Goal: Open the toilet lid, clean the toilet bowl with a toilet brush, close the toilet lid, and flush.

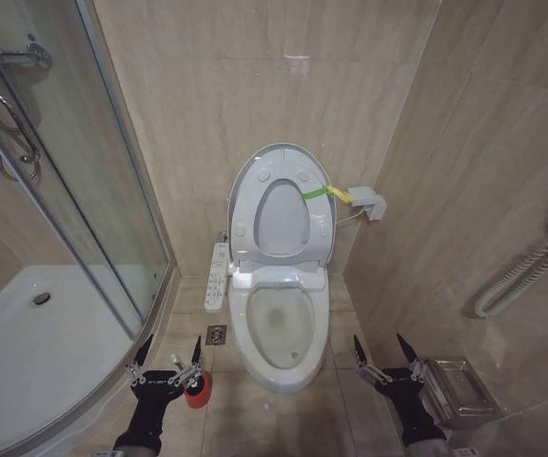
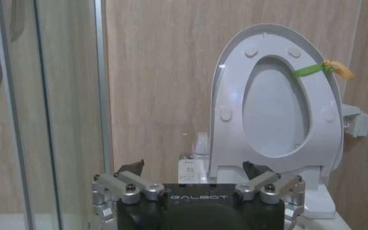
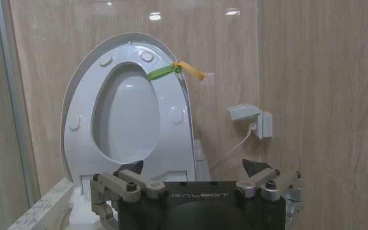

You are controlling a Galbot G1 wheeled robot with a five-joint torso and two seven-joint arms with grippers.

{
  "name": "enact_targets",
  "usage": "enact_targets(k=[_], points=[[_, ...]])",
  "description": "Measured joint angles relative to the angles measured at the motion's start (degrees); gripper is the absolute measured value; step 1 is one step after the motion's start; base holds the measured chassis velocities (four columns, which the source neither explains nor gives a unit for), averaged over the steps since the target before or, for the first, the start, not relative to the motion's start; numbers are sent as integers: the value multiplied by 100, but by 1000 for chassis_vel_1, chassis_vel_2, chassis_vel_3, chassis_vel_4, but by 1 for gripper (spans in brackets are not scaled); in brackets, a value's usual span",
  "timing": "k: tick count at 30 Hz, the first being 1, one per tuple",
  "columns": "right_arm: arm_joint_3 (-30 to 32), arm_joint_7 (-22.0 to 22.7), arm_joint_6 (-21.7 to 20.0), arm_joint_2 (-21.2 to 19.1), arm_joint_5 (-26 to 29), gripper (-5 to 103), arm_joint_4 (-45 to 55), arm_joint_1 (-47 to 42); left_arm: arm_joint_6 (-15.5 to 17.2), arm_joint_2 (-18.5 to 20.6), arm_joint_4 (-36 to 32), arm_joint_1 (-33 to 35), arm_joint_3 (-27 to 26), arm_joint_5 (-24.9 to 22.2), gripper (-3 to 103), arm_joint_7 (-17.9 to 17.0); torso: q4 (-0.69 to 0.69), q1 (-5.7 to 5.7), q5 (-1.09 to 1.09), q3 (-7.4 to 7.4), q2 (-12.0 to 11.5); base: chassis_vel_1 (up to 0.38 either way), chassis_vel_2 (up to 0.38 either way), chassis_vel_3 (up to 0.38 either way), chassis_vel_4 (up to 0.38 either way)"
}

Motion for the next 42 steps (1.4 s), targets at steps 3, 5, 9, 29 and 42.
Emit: enact_targets(k=[3,5,9,29,42], points=[[0,0,-1,0,0,100,-1,0,0,0,0,0,0,0,100,0,0,0,0,0,0,0,0,0,0],[0,0,-1,0,1,100,-2,0,0,0,0,0,0,0,100,0,0,0,0,0,0,0,0,0,0],[0,0,-1,0,1,100,-2,0,0,0,0,0,0,0,100,0,0,0,0,0,0,0,0,0,0],[0,0,-1,0,2,100,-2,0,0,0,0,0,0,0,100,0,0,0,0,0,0,0,0,0,0],[0,0,-2,0,2,100,-2,0,0,0,0,0,0,0,100,0,0,0,0,0,0,0,0,0,0]])
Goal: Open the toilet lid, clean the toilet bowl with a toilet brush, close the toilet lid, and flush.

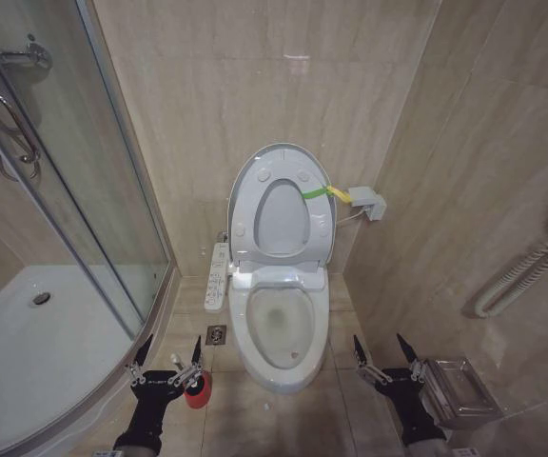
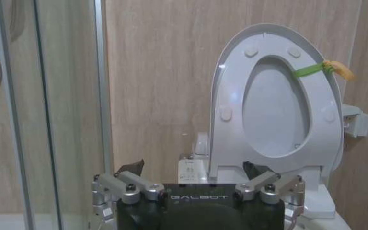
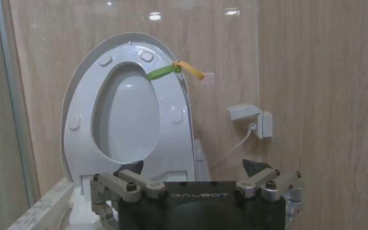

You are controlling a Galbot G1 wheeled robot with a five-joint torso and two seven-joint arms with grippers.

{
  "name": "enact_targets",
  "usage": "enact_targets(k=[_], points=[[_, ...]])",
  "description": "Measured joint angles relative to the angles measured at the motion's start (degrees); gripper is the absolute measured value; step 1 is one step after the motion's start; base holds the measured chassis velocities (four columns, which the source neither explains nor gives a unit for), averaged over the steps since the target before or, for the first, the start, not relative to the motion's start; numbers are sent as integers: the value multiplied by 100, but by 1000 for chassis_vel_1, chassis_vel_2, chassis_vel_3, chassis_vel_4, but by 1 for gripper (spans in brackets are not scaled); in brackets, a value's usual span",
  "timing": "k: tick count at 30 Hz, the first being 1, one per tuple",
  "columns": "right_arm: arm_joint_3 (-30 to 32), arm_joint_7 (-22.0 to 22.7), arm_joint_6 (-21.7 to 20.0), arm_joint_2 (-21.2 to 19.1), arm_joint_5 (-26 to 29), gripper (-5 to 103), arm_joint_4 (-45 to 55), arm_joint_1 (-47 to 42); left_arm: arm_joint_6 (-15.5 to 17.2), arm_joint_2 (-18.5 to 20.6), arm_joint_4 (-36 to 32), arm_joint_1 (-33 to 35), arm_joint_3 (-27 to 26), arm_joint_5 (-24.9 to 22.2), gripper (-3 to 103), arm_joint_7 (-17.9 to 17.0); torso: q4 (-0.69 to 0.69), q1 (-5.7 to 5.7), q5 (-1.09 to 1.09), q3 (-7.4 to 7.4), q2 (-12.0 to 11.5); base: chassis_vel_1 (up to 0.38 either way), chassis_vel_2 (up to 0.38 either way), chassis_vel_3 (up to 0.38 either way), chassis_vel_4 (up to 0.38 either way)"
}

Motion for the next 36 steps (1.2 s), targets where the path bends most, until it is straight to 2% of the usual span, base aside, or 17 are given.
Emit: enact_targets(k=[36], points=[[0,0,0,0,0,100,0,0,0,0,0,0,0,0,100,0,0,0,0,0,0,0,0,0,0]])
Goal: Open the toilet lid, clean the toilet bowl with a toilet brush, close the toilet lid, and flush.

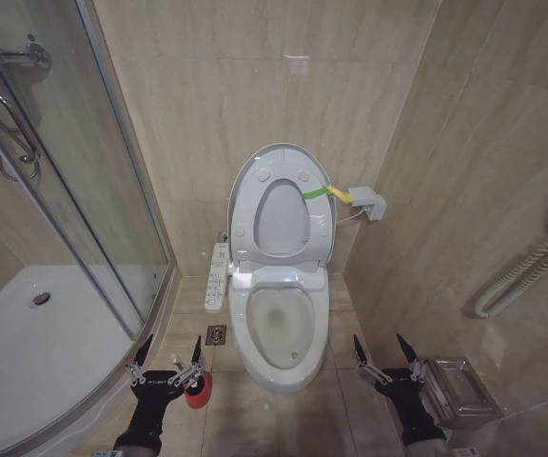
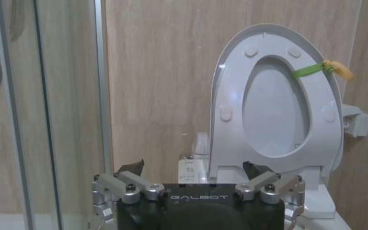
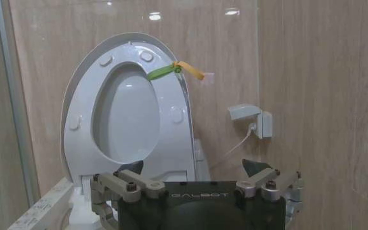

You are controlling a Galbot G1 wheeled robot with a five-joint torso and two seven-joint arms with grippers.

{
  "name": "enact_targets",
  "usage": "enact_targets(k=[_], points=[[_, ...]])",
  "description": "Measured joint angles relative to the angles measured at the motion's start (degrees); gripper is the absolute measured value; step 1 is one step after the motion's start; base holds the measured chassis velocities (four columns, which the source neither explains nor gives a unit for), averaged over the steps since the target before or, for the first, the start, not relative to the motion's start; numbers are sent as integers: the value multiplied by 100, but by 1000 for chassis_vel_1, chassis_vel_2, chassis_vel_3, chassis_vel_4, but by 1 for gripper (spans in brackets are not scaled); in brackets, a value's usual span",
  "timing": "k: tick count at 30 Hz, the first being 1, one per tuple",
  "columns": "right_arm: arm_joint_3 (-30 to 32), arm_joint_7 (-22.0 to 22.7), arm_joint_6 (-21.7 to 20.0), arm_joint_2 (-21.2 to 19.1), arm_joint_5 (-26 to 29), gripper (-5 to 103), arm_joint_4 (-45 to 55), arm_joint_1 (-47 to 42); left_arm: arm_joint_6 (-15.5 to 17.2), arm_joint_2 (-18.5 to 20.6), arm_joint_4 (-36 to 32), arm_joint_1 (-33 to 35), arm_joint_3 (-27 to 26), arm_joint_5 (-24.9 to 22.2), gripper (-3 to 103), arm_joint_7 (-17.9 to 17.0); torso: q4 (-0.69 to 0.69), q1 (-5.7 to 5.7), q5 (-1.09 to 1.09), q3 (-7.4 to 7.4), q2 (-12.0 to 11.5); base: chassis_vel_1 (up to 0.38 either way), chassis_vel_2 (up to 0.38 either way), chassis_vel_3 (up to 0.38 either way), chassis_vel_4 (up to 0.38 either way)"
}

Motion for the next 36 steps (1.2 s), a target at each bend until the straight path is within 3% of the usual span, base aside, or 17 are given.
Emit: enact_targets(k=[36], points=[[0,0,0,0,0,100,0,0,0,0,0,0,0,0,100,0,0,0,0,0,0,0,0,0,0]])
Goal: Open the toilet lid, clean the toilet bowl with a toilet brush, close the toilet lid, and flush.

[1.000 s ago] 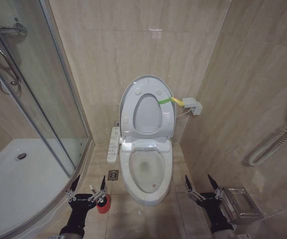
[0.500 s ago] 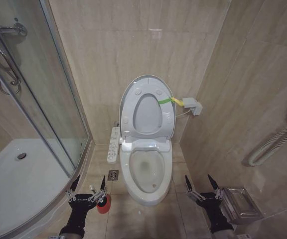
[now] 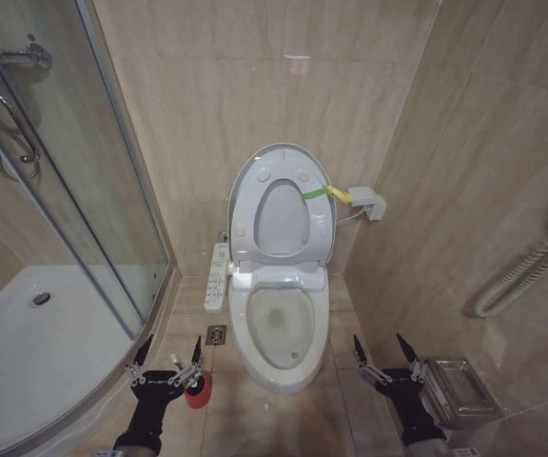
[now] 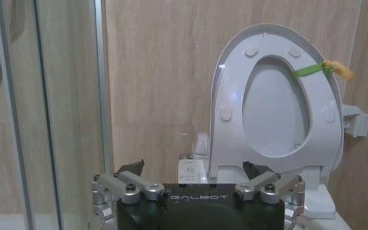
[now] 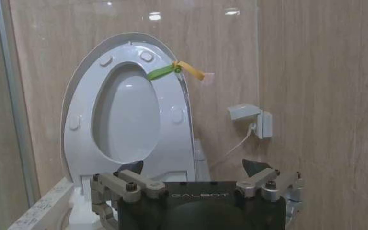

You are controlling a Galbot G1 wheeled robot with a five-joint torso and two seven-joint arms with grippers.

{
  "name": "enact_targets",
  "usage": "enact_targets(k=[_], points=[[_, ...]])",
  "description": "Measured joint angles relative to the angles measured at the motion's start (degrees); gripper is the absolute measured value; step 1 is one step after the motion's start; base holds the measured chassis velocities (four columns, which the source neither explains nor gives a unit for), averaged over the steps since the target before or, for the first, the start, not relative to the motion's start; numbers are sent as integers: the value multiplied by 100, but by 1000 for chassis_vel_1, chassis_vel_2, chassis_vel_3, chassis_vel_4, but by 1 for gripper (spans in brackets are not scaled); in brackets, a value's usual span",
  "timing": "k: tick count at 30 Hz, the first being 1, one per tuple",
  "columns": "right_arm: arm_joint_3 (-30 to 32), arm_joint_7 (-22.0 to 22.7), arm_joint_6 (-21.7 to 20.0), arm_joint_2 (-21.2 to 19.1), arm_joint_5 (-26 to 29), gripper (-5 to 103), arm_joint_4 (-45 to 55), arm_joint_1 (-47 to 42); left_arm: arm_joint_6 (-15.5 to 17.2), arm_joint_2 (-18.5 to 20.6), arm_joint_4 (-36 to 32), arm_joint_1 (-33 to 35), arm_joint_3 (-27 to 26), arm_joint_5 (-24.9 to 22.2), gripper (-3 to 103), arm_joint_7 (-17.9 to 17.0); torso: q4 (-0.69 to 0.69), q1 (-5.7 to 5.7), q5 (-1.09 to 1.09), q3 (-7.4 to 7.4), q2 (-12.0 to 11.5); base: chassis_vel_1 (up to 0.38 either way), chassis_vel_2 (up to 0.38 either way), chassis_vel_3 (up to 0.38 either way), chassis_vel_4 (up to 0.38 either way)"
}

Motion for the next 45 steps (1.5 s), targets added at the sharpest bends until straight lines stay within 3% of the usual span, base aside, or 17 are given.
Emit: enact_targets(k=[45], points=[[0,0,0,0,0,100,0,0,0,0,0,0,0,0,100,0,0,0,0,0,0,0,0,0,0]])
